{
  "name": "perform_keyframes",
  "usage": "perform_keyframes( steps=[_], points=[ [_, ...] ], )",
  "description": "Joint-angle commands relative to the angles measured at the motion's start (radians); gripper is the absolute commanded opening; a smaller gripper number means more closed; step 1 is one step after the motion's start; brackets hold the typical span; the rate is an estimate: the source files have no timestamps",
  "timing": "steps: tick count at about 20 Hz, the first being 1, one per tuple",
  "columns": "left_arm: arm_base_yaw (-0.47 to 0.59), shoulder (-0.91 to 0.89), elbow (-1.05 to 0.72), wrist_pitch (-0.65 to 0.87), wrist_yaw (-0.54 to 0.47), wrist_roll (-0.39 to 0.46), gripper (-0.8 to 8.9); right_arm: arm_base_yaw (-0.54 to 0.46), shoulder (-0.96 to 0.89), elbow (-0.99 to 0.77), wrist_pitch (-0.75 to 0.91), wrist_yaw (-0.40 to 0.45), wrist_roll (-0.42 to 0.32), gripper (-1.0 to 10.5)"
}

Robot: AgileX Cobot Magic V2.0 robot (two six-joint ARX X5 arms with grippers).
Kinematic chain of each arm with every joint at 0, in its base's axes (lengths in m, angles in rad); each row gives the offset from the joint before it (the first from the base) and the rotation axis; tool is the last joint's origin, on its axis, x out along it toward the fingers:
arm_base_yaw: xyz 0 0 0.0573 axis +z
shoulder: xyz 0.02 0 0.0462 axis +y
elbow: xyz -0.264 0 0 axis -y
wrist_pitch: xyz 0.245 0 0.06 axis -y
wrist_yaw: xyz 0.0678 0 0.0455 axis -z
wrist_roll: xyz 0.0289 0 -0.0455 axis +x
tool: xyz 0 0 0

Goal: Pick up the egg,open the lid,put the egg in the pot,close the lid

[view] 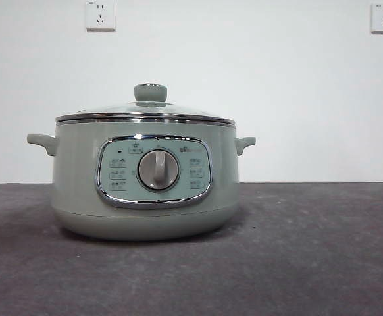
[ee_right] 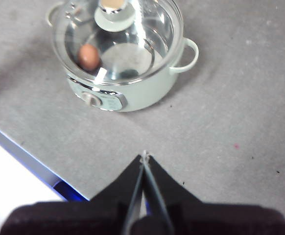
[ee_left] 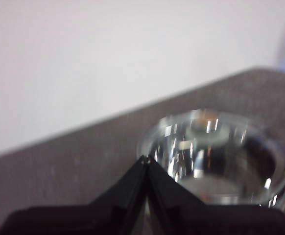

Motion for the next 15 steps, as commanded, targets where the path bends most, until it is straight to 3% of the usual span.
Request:
perform_keyframes(
  steps=[1, 7, 12, 15],
  points=[
    [0.024, -0.115, -0.18, 0.074, -0.025, 0.012, 0.0, 0.001, 0.012, -0.004, -0.024, 0.015, 0.01, 0.0],
    [0.028, -0.301, -0.477, 0.131, -0.132, -0.087, 0.0, 0.001, 0.037, -0.004, -0.024, 0.045, 0.01, 0.0],
    [0.028, -0.363, -0.578, 0.146, -0.237, -0.179, 0.0, 0.001, 0.043, -0.004, -0.024, 0.064, 0.01, 0.0],
    [0.029, -0.364, -0.579, 0.154, -0.255, -0.179, 0.0, 0.001, 0.043, -0.004, -0.023, 0.068, 0.01, 0.0]
  ],
)
